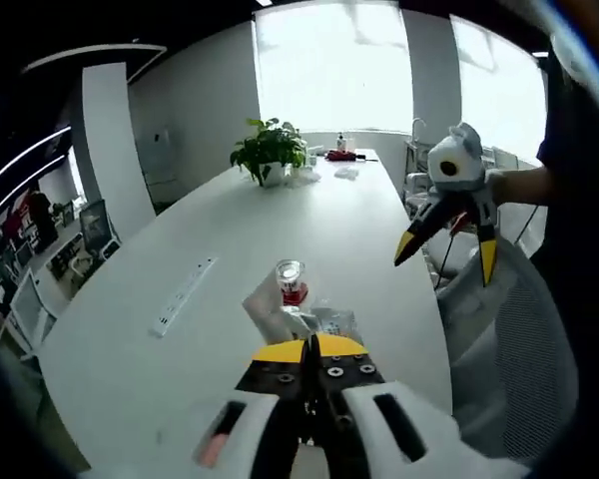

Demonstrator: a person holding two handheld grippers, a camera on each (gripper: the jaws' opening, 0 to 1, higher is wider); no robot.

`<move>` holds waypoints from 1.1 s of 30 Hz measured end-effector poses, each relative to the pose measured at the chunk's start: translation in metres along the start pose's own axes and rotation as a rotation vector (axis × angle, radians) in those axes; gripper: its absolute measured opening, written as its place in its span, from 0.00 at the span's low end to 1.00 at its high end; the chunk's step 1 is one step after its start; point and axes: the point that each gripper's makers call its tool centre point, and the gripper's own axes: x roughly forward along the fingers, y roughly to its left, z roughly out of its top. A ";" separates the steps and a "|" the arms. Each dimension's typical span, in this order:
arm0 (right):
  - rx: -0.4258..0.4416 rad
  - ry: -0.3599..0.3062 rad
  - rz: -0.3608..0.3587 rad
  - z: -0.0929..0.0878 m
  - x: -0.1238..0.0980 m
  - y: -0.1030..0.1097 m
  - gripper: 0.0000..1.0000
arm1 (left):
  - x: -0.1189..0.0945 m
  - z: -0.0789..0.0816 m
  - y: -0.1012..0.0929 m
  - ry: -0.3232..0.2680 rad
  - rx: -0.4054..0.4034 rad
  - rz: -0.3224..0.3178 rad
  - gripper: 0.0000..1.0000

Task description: Arrange the skincare products in the storage area until every visible bottle or jar stands upright without overlapping.

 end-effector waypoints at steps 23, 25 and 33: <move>-0.066 -0.131 0.159 0.050 -0.016 0.055 0.57 | -0.014 0.045 -0.076 -0.017 0.156 -0.120 0.03; -0.066 -0.152 0.174 0.058 -0.017 0.059 0.54 | -0.015 0.049 -0.081 -0.022 0.166 -0.133 0.03; -0.086 -0.206 0.239 0.075 -0.019 0.077 0.45 | -0.017 0.064 -0.101 -0.051 0.206 -0.174 0.04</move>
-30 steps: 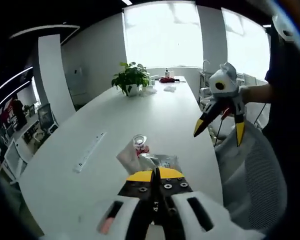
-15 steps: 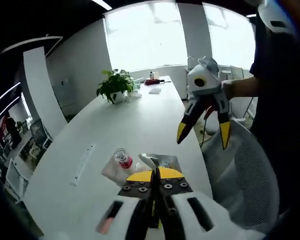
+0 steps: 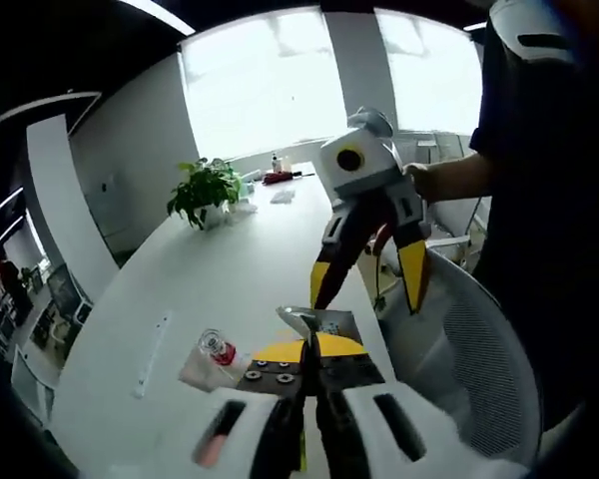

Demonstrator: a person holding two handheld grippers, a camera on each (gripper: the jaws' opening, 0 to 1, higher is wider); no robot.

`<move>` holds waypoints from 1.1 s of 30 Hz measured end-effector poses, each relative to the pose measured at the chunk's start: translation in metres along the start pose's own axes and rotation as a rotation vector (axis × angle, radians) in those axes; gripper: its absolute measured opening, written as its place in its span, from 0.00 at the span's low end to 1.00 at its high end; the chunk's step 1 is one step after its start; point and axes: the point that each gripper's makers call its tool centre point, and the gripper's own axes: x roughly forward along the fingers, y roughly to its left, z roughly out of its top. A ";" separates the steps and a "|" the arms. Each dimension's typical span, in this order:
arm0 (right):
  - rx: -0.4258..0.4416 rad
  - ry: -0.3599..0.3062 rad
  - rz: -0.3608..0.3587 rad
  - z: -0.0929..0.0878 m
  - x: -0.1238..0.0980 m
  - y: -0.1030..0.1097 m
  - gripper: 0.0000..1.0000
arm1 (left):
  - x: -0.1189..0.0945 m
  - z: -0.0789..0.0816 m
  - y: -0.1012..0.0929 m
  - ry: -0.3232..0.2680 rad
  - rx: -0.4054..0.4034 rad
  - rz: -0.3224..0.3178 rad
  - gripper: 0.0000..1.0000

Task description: Arrange the skincare products in the storage area until every visible bottle or jar stands upright without overlapping.

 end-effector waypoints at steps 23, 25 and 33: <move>0.087 -0.084 0.052 0.011 -0.003 0.014 0.01 | -0.006 0.027 -0.024 -0.076 0.017 -0.020 0.04; 0.088 -0.074 0.041 0.008 -0.003 0.012 0.00 | -0.004 0.026 -0.025 -0.080 0.011 -0.020 0.05; 0.127 -0.066 0.047 0.001 -0.007 0.012 0.00 | -0.006 0.020 -0.019 -0.111 -0.052 0.049 0.15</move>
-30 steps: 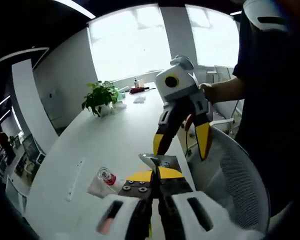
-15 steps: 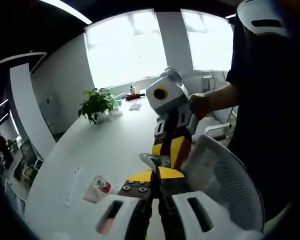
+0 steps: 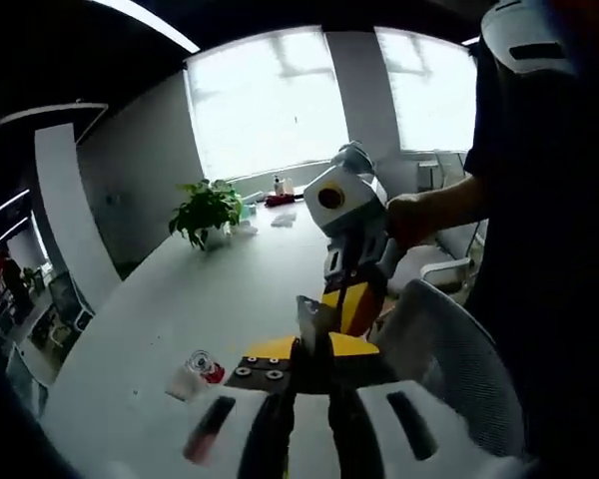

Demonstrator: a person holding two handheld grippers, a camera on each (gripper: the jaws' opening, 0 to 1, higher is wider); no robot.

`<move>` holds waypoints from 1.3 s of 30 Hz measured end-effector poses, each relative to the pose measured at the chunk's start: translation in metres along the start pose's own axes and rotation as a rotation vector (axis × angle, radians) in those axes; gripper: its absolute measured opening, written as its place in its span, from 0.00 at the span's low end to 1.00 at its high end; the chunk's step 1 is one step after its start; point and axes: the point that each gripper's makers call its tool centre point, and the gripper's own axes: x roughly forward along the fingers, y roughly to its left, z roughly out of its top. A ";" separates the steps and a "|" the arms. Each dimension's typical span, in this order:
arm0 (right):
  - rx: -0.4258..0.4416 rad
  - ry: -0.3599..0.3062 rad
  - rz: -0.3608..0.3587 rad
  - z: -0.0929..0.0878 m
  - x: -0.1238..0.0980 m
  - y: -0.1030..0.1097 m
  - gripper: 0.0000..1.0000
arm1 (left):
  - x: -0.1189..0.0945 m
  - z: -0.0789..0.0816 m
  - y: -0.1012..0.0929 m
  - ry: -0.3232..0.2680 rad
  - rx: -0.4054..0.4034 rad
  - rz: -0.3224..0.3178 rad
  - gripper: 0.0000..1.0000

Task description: Arrange the skincare products in the storage area until every visible bottle or jar stands upright without overlapping.

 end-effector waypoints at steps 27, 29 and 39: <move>0.240 -0.265 0.185 0.026 0.003 0.025 0.00 | -0.038 0.000 -0.004 -0.569 -0.738 0.042 0.05; 0.247 -0.268 0.181 0.025 0.004 0.024 0.00 | -0.037 -0.004 -0.003 -0.566 -0.761 0.052 0.02; 0.200 -0.232 0.096 0.014 0.011 0.009 0.00 | -0.029 -0.020 0.000 -0.540 -0.896 0.111 0.00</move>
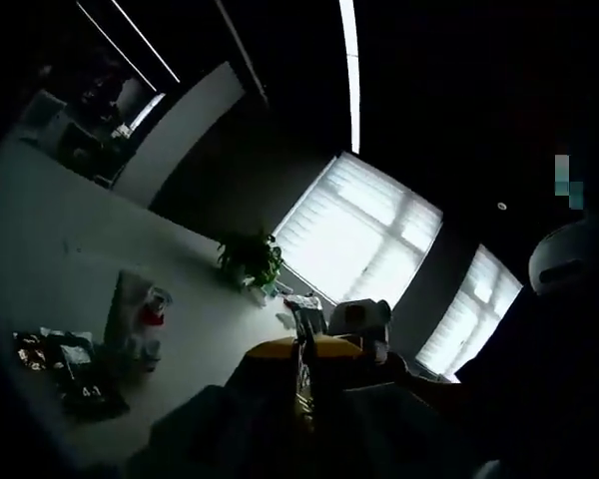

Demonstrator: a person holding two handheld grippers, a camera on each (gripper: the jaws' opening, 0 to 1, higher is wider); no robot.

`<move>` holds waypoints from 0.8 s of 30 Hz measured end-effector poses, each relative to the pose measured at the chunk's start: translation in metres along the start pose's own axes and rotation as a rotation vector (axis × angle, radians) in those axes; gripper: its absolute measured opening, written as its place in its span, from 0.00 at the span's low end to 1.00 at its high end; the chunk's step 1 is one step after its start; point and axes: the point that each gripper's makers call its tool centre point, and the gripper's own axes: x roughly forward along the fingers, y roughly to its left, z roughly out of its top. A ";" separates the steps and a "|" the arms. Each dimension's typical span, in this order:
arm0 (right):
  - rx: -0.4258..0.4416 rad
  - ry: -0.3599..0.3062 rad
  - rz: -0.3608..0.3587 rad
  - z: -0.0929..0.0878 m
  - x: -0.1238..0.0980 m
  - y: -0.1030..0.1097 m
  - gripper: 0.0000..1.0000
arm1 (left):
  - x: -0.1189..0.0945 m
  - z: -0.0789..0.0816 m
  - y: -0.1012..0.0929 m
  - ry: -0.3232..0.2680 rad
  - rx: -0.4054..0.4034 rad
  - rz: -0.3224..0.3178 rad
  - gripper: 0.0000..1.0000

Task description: Arrange the skincare products in the storage area until every visible bottle or jar stands upright without overlapping.

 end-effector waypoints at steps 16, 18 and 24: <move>0.022 -0.006 0.023 0.016 0.010 -0.007 0.02 | -0.005 -0.009 -0.009 0.058 -0.031 -0.020 0.00; 0.024 -0.002 0.027 0.017 0.011 -0.008 0.01 | -0.005 -0.009 -0.008 0.062 -0.033 -0.020 0.00; -0.019 -0.007 0.003 0.015 0.013 -0.014 0.01 | -0.007 -0.013 -0.003 0.077 -0.051 -0.008 0.00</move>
